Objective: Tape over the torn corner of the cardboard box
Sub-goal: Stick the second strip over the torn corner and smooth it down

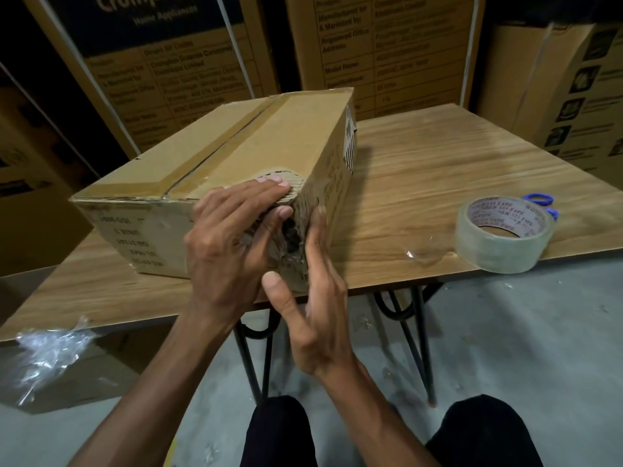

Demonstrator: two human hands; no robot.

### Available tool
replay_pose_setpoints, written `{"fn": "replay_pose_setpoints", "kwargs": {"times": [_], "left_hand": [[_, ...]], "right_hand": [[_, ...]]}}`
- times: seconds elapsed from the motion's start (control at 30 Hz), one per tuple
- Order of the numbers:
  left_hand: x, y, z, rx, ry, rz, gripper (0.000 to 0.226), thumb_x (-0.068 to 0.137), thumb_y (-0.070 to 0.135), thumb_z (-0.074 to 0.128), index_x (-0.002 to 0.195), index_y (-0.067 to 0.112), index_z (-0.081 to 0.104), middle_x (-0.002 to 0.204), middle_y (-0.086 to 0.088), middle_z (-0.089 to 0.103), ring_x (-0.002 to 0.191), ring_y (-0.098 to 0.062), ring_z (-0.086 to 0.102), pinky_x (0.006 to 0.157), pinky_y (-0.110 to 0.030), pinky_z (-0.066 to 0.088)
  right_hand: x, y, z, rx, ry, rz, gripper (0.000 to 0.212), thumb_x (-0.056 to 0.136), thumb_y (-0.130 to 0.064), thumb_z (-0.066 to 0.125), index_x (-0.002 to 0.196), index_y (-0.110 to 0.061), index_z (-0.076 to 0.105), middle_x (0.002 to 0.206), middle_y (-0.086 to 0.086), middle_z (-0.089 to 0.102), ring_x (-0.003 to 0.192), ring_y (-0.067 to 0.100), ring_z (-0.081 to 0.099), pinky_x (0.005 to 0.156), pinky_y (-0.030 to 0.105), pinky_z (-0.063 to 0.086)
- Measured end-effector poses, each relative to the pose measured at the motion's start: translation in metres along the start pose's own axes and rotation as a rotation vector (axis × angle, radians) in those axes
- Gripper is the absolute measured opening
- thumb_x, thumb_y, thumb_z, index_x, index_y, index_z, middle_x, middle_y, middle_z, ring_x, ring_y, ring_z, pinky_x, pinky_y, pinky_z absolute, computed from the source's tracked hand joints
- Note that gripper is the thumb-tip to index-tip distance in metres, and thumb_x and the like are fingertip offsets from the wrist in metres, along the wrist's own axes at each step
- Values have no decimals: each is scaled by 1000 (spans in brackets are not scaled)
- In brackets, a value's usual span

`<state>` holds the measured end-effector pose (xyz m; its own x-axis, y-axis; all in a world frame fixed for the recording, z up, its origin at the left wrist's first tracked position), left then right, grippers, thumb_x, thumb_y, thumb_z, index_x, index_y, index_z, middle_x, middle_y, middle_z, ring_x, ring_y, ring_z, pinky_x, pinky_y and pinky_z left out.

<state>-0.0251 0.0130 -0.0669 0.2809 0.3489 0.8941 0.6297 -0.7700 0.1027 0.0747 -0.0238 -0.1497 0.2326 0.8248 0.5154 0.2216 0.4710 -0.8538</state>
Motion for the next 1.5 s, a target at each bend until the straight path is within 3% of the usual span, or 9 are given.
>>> {"fn": "replay_pose_setpoints", "kwargs": {"times": [0.17, 0.37, 0.77, 0.9, 1.07, 1.17, 1.33, 1.4, 1.5], "left_hand": [[3, 4, -3, -16, 16, -15, 21, 97, 19, 72, 115, 10, 78, 118, 1, 73, 114, -19, 71, 99, -46, 52], [3, 4, -1, -22, 32, -6, 22, 97, 17, 72, 116, 8, 78, 118, 2, 72, 114, -15, 69, 99, -48, 53], [5, 5, -3, -24, 22, 8, 22, 99, 19, 69, 117, 10, 78, 119, 5, 71, 113, -14, 71, 100, -39, 52], [5, 4, -1, -25, 36, 4, 22, 98, 18, 70, 116, 10, 78, 118, 3, 73, 111, -15, 72, 97, -45, 53], [4, 4, -2, -21, 33, -15, 21, 98, 18, 71, 116, 11, 79, 116, -3, 77, 110, -17, 72, 98, -44, 53], [5, 4, -2, -14, 30, -17, 21, 98, 18, 71, 116, 12, 79, 116, -3, 78, 111, -17, 72, 98, -44, 53], [5, 3, -2, -31, 7, -36, 22, 98, 20, 70, 117, 12, 79, 117, -3, 78, 113, -16, 72, 100, -41, 51], [5, 3, -2, -39, 1, -45, 23, 98, 21, 70, 117, 13, 79, 118, -1, 77, 113, -16, 72, 100, -41, 51], [6, 3, -3, -33, 6, -46, 23, 98, 21, 69, 118, 14, 79, 117, 1, 76, 113, -15, 71, 100, -42, 51]], "right_hand": [[11, -4, -9, -50, -108, 126, 102, 84, -49, 56, 161, -22, -6, 170, -7, -6, 155, 3, -4, 128, 40, 12], [16, -28, 1, -193, -118, -66, 117, 71, -15, 61, 158, -13, -18, 168, 2, -22, 155, 13, -17, 127, 45, 12], [11, -26, 4, -269, -107, -47, 115, 72, -14, 54, 156, -19, -25, 167, -4, -26, 155, 12, -16, 118, 47, 37], [-1, 3, 6, -346, -147, 137, 128, 76, -10, 69, 152, -29, -33, 166, -7, -26, 157, 26, 8, 106, 48, 49], [8, -18, -9, -357, -107, 65, 118, 77, -6, 62, 156, -21, -24, 170, -1, -16, 157, 17, -1, 123, 40, 28], [13, -28, 0, -347, -94, -22, 112, 74, -22, 53, 157, -17, -22, 167, 0, -22, 157, 19, -4, 120, 44, 33], [1, 2, -5, -455, -208, 177, 132, 73, -13, 74, 154, -23, -29, 170, 3, -12, 157, 22, 4, 122, 41, 31], [7, -12, -9, -390, -161, 93, 122, 77, -9, 67, 156, -23, -24, 171, 2, -7, 156, 25, 16, 117, 41, 39], [17, -32, -1, -302, -89, -74, 116, 74, -5, 60, 157, -13, -20, 169, 4, -16, 158, 21, -3, 124, 43, 26]]}}
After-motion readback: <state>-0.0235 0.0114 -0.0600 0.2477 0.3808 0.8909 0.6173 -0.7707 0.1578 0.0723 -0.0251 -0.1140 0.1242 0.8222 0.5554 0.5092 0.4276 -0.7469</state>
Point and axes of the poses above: each hand's wrist, its own x-axis towards the middle knuckle, its own z-axis out of the palm, y = z × x, the point moved 6 cm from there along x, towards the middle knuckle
